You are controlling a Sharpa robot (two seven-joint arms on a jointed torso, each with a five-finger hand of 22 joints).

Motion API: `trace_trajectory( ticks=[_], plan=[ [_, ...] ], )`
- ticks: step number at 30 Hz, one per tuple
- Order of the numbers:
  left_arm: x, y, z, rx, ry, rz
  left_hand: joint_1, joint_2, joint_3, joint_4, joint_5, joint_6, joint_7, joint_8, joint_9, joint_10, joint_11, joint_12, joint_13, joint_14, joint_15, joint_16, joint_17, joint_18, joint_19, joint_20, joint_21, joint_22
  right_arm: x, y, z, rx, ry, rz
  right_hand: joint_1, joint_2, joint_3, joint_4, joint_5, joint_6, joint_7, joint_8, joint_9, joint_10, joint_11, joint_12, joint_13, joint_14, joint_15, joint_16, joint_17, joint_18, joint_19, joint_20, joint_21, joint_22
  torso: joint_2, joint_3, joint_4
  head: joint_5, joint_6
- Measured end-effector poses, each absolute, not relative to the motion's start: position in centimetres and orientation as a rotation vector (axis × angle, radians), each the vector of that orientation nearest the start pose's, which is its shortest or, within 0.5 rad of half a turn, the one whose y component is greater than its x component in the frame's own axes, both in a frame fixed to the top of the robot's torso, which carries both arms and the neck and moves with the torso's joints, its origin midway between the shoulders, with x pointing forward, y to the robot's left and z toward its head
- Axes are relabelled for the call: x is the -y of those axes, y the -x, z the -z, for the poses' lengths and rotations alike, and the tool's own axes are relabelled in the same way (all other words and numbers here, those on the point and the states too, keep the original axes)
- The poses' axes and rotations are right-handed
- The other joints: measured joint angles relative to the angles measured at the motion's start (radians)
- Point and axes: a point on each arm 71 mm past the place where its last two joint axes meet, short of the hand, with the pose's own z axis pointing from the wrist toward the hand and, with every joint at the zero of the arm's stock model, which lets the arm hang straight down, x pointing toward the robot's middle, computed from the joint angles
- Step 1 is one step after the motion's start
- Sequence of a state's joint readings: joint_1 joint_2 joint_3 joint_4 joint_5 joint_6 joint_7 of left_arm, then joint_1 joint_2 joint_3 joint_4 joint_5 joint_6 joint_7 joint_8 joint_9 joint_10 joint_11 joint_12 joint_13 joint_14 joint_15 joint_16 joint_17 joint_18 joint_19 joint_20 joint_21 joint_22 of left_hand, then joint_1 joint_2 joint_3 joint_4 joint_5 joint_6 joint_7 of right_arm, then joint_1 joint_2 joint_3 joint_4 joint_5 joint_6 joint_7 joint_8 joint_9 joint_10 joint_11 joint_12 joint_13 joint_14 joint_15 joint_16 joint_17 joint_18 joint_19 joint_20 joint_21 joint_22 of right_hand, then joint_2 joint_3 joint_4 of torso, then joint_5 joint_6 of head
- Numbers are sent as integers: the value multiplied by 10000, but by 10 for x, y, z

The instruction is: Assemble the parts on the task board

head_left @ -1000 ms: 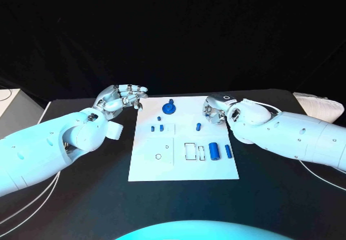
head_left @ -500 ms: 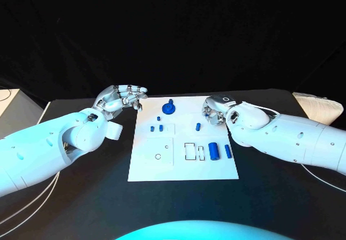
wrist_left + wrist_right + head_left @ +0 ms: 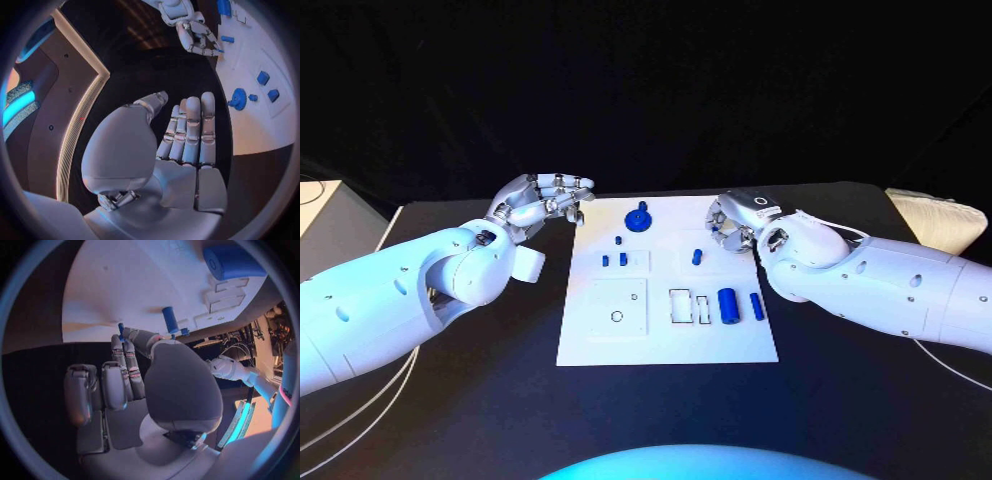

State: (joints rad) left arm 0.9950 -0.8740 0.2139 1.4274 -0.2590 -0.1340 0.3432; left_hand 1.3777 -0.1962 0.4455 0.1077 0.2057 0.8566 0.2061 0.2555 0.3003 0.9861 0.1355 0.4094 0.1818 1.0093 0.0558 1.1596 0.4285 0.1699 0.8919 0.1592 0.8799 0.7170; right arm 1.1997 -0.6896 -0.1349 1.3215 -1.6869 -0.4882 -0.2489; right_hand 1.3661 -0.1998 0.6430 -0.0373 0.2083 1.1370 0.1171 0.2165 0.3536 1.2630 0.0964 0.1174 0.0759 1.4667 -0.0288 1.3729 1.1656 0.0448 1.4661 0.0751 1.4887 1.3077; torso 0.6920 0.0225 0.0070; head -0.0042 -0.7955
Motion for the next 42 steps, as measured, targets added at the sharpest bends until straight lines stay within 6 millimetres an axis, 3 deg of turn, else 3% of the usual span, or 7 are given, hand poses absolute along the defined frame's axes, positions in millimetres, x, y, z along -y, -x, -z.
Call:
trace_trajectory(
  ticks=[15, 23, 27, 34, 42],
  plan=[
    [-253, -497, 195, -14465, 9870, 15509, 0, 0, 0, 0, 0, -28, 27, 0, -8, -69, 4, 0, -1, 0, 1, 0, 0, 0, 0, 0, 0, -8, 191, -498, 204, -14851, 2011, -4610, 2, -1, 28, -29, -34, -1, 0, -1, -1, 0, 0, -35, 0, 0, 1, 0, 30, 1, 0, 1, 0, -1, 3, 6, 0, 35, 72],
    [-252, -497, 195, -14463, 9882, 15495, 0, 0, -1, 1, 0, -42, 42, 0, -16, -69, 3, 0, -1, 0, 0, 0, 0, -1, 0, 0, -38, -10, 171, -475, 189, -14682, 1952, -5763, 2, -2, 28, -29, 8, -1, 0, -1, -2, 0, 0, 0, 0, 1, 2, 0, 30, 2, 0, 1, 0, -3, -5, -12, -23, 111, 116],
    [-249, -497, 196, -14460, 9897, 15534, 0, 0, -43, 54, 0, -64, 64, 0, -16, -77, 11, 0, -1, 36, 36, 0, 0, -1, 4, 4, -38, -29, 157, -465, 188, -14720, 1981, -6301, 2, -2, 28, -29, 8, -1, 0, -2, -3, 0, 0, 0, 0, 1, 2, 0, 22, 2, 0, 1, 0, -3, -28, -26, -33, 200, 91],
    [-245, -495, 203, -14467, 10096, 15510, 0, 0, -39, 98, 0, -64, 64, 0, -27, -106, 40, 0, -2, 36, 37, 0, 0, -2, 37, 37, -38, -34, 123, -447, 202, -15000, 2104, -7285, 3, -2, 26, -29, 8, -1, 0, -2, -4, -1, 0, 0, 0, 1, 3, -1, -12, 1, -1, 1, 0, -3, -133, -29, -31, 478, -8],
    [-238, -495, 208, -14354, 10319, 15529, 0, 0, -81, 140, 0, -64, 64, 0, -26, -105, 40, 0, -2, 36, 37, 0, 0, -2, 36, 37, -76, -45, 100, -442, 221, -15264, 2214, -7618, 3, -2, 38, -43, 4, -2, 1, -2, 6, -1, -1, -12, 0, 1, 3, 0, -52, 2, -1, 1, 0, -4, -293, -84, -1, 807, -190]
  ],
)
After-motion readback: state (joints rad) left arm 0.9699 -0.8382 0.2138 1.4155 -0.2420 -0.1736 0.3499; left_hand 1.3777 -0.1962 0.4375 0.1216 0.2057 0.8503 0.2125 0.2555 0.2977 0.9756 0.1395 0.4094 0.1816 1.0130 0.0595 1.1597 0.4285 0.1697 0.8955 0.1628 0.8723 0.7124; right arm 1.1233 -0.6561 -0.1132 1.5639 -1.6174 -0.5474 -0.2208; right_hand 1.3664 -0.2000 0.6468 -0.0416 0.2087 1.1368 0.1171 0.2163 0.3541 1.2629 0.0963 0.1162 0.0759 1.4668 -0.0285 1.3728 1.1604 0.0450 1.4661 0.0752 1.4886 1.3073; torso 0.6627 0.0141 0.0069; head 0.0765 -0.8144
